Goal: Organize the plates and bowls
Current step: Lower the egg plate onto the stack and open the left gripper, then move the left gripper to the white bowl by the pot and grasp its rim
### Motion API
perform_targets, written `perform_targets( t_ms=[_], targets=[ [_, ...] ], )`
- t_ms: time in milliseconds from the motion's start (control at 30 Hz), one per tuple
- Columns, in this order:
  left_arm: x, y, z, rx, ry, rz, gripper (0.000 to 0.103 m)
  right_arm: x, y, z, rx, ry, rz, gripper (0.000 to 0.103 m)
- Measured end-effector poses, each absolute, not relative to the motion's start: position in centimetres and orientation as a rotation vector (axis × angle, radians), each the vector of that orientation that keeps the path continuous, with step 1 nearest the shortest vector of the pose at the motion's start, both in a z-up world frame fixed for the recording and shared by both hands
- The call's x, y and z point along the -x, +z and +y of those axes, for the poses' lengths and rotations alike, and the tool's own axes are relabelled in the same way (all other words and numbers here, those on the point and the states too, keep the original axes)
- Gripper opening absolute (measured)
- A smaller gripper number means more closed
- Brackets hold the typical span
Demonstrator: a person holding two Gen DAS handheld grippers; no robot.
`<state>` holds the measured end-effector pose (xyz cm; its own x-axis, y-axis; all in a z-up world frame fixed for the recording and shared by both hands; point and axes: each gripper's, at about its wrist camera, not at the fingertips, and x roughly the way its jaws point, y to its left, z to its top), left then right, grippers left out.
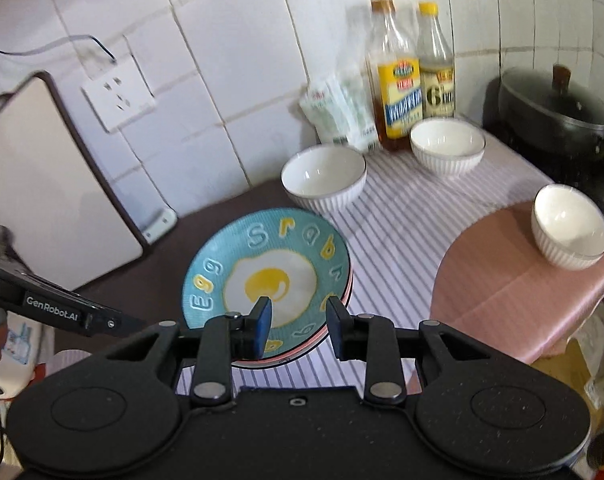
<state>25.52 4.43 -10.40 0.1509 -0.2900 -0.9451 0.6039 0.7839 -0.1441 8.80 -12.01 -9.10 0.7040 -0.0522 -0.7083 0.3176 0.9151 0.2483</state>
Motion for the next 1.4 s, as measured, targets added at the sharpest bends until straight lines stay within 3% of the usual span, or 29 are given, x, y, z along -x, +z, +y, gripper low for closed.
perform_targets(
  t_ms=[367,400,467,533,700,833,1233,1333,1400],
  targets=[
    [-21.1,-7.4,-0.8,-0.343,-0.670,1.174,0.064,-5.0,-6.7,-16.5,-0.131,-0.159,0.735,0.039],
    [-20.9,-7.3,-1.4,-0.341,-0.667,1.170,0.065,-4.7,-6.5,-17.3,-0.117,-0.146,0.731,0.041],
    [-20.2,-7.2,-3.3,-0.332,-0.660,1.158,0.068,-4.0,-6.0,-18.9,-0.102,-0.121,0.713,0.054],
    [-19.7,-7.2,-5.3,-0.320,-0.654,1.138,0.076,-3.2,-5.6,-21.0,-0.108,-0.095,0.687,0.056],
    [-18.5,-8.0,-11.2,-0.346,-0.607,1.122,0.082,-1.5,-5.9,-26.7,-0.130,-0.020,0.702,0.057],
    [-17.9,-8.4,-15.3,-0.287,-0.602,1.124,0.090,-0.3,-7.1,-31.6,-0.126,-0.026,0.711,0.065],
    [-16.8,-12.0,-24.7,-0.146,-0.584,1.135,0.095,-1.2,-13.7,-42.4,-0.010,-0.055,0.802,0.077],
    [-17.5,-13.9,-27.1,-0.118,-0.598,1.147,0.096,-1.4,-15.8,-43.6,-0.021,-0.014,0.816,0.094],
    [-18.2,-15.3,-28.6,-0.108,-0.617,1.160,0.096,-1.5,-17.2,-44.1,-0.035,-0.001,0.802,0.094]
  ],
)
